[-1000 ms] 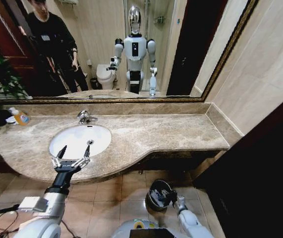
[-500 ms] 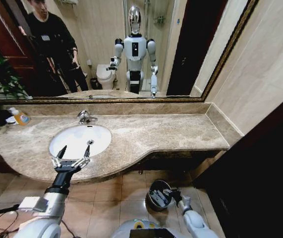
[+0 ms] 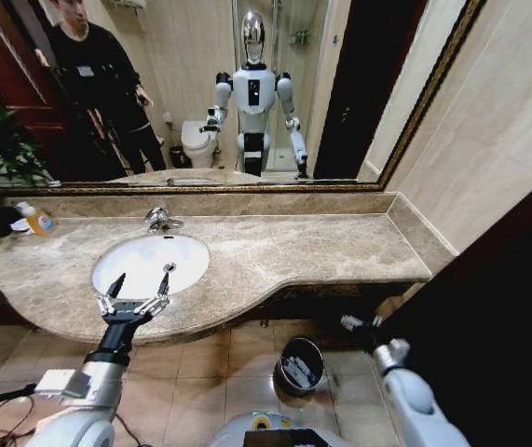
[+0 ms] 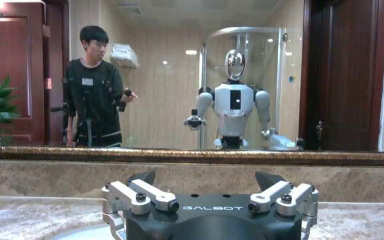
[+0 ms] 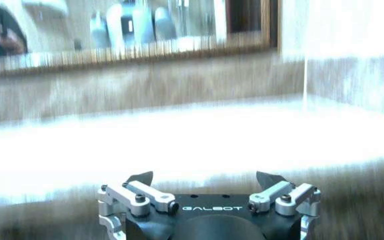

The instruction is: Pick up the trash from the sink and place it in the trash bin.

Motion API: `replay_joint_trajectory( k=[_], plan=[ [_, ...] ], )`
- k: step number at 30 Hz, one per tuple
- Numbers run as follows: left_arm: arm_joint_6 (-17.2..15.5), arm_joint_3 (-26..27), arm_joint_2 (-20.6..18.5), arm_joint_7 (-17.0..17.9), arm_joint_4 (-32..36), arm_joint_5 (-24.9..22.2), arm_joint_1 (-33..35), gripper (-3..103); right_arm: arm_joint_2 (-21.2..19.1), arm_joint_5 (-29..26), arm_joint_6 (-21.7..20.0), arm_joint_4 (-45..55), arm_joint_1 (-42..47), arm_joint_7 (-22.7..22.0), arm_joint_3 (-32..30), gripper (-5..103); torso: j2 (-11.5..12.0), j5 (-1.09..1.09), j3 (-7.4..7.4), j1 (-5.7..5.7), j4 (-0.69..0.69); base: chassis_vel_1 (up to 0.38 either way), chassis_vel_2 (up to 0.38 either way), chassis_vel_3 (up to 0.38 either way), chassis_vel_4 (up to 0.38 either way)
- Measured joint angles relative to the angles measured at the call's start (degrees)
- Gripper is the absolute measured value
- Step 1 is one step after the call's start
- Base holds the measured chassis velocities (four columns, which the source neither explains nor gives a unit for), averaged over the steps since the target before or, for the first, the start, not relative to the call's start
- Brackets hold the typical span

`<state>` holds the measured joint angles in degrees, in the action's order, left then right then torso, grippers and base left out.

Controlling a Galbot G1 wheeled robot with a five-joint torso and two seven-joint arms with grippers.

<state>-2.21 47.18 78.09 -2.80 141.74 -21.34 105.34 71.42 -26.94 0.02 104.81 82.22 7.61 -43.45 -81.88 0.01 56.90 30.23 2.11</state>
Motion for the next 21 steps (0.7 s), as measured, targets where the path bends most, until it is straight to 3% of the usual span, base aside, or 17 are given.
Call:
replay_joint_trajectory(
  k=[4, 10, 15, 21],
  plan=[
    [0.0, 0.0, 0.0, 0.0, 0.0, 0.0, 0.0, 100, -0.3, -0.9, -5.3, 10.6, -0.2, -4.6, 0.2, 100, 0.0, 0.0, 0.0, 0.0, 0.01, 0.0, 0.0, 0.0, 0.0],
    [0.0, 0.0, 0.0, 0.0, 0.0, 0.0, 0.0, 100, 0.8, -0.8, -5.5, 16.4, 2.2, -4.8, -0.1, 100, 0.0, 0.0, 0.0, 0.0, 0.0, 0.0, 0.0, 0.0, 0.0],
    [0.0, 0.0, 0.0, 0.0, 0.0, 0.0, 0.0, 100, 1.4, -2.6, 0.4, 18.8, 6.0, 2.2, -2.9, 100, 0.0, -0.01, 0.0, 0.0, -0.01, 0.0, 0.0, 0.0, 0.0],
    [0.0, 0.0, 0.0, 0.0, 0.0, 0.0, 0.0, 100, 1.4, -4.0, 0.3, 20.3, 8.7, 3.9, -2.6, 100, 0.0, -0.01, 0.0, 0.0, -0.01, 0.0, 0.0, 0.0, 0.0]
  ],
)
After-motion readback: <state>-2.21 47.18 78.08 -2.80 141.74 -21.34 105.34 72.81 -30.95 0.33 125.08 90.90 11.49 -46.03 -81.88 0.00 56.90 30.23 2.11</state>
